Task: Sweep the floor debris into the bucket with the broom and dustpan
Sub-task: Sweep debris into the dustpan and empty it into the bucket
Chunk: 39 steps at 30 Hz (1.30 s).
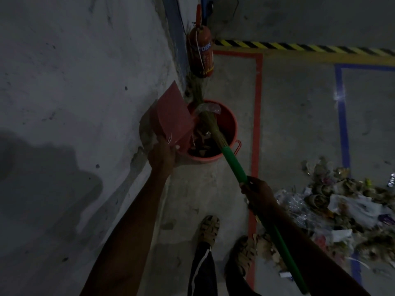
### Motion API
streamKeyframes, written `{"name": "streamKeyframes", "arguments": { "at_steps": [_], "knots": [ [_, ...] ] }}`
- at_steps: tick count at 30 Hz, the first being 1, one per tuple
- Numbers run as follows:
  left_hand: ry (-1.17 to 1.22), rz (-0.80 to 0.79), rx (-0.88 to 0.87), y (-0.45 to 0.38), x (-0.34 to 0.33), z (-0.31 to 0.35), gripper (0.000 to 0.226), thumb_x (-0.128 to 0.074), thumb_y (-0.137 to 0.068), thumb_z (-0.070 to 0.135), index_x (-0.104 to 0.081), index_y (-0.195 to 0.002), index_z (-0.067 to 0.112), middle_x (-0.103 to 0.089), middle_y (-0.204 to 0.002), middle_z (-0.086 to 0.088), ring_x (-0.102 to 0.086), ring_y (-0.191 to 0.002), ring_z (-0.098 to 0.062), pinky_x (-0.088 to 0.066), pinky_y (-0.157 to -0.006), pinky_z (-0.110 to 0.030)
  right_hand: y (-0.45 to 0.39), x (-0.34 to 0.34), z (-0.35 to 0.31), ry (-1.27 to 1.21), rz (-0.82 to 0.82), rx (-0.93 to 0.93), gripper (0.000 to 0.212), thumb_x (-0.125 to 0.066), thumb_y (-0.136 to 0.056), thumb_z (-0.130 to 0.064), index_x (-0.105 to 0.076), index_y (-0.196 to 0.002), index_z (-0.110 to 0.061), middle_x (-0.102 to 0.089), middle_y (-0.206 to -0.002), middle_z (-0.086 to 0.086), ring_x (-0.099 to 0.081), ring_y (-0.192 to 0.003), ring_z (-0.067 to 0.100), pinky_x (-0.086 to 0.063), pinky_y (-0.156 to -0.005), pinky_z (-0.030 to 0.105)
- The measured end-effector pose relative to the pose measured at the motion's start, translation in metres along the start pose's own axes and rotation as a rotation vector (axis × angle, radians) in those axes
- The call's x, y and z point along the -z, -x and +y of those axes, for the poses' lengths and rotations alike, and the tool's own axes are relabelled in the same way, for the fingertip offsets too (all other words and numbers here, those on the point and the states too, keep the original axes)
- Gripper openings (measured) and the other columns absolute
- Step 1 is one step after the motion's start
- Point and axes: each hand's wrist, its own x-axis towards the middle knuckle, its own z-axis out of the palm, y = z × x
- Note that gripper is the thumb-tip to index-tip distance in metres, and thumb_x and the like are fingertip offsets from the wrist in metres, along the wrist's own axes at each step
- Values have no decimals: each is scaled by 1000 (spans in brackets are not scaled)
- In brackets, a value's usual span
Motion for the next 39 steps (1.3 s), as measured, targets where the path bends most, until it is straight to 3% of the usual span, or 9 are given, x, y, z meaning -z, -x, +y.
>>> {"name": "streamKeyframes", "arguments": {
  "at_steps": [6, 10, 14, 19, 25, 30, 34, 39],
  "knots": [
    [126, -45, -51, -13, 0, -15, 74, -66, -92, 21, -27, -149, -4, -54, -135, -25, -54, -122, -39, -46, -101, -49, 8, -1, 3, 31, -5, -20, 39, -61, -100, -24, -58, -136, -11, -67, -87, 4, -57, -38, 8, -55, -47, 44],
    [88, -58, -93, -11, -3, -28, 55, -67, -91, 26, -45, -134, 0, -65, -113, -19, -64, -101, -36, -53, -87, -50, 15, -3, 2, 50, -17, -56, 38, -62, -99, -26, -59, -135, -14, -68, -86, 4, -59, -38, 11, -56, -46, 45],
    [1, -20, -108, -8, -2, -25, 42, -66, -92, 28, -51, -121, 1, -67, -101, -18, -66, -89, -34, -56, -78, -47, 29, -6, 0, 90, 12, -75, 40, -57, -101, -29, -53, -140, -19, -65, -85, 2, -59, -43, 17, -51, -41, 32],
    [-40, 41, -107, -3, 2, -20, 44, -62, -95, 27, -54, -125, -4, -66, -106, -22, -65, -96, -37, -53, -80, -44, 46, -3, 5, 189, 56, -39, 35, -57, -101, -25, -57, -135, -16, -69, -79, 9, -63, -49, 24, -54, -41, 32],
    [-68, 115, -126, 5, 1, -17, 40, -58, -98, 29, -58, -120, -4, -65, -105, -23, -63, -96, -37, -49, -80, -42, 64, -3, 15, 312, 86, 25, 33, -57, -101, -30, -59, -132, -17, -69, -83, 4, -69, -65, 23, -61, -63, 47],
    [-74, 60, -117, 13, 1, 0, 41, -60, -97, 29, -55, -126, 1, -65, -115, -20, -63, -103, -37, -50, -82, -43, 66, -11, 14, 334, 96, 24, 31, -56, -102, -30, -58, -130, -17, -65, -79, -1, -64, -53, 16, -59, -54, 35],
    [-68, 52, -112, 21, -4, 7, 40, -62, -95, 28, -57, -125, 2, -66, -114, -18, -65, -105, -33, -53, -82, -42, 71, -19, 15, 307, 139, 39, 32, -57, -101, -28, -59, -129, -12, -64, -81, 4, -61, -52, 17, -58, -56, 36],
    [-88, 48, -61, 45, -4, 8, 40, -56, -99, 24, -53, -132, 3, -63, -123, -18, -60, -114, -32, -49, -93, -40, 87, -27, 22, 285, 169, 45, 33, -58, -101, -26, -59, -129, -9, -68, -89, 9, -61, -62, 23, -55, -60, 36]
  ]
}}
